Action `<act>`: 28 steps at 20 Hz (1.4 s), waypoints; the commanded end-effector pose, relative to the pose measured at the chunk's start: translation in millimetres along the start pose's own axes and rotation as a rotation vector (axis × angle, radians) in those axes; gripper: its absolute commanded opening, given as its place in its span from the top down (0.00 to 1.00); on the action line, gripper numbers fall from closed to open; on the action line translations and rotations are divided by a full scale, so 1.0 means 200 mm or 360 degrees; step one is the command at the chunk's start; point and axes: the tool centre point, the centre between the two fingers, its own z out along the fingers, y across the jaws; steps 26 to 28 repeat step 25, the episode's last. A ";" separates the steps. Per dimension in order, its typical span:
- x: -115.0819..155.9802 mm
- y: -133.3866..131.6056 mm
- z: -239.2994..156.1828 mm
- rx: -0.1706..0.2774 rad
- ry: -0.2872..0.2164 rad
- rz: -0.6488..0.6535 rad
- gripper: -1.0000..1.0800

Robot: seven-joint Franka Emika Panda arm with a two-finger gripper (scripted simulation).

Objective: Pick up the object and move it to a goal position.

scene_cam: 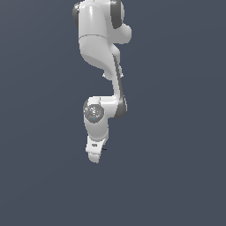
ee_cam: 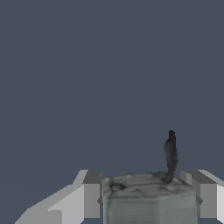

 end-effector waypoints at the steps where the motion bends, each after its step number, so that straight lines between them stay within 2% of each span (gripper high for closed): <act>1: 0.04 -0.02 -0.02 -0.0002 0.0001 -0.0002 1.00; 16: 0.48 -0.30 -0.27 -0.0002 0.0000 -0.0002 1.00; 20: 0.53 -0.32 -0.30 -0.0002 0.0000 -0.0002 1.00; 28: 0.52 -0.31 -0.29 -0.0002 0.0001 -0.0002 1.00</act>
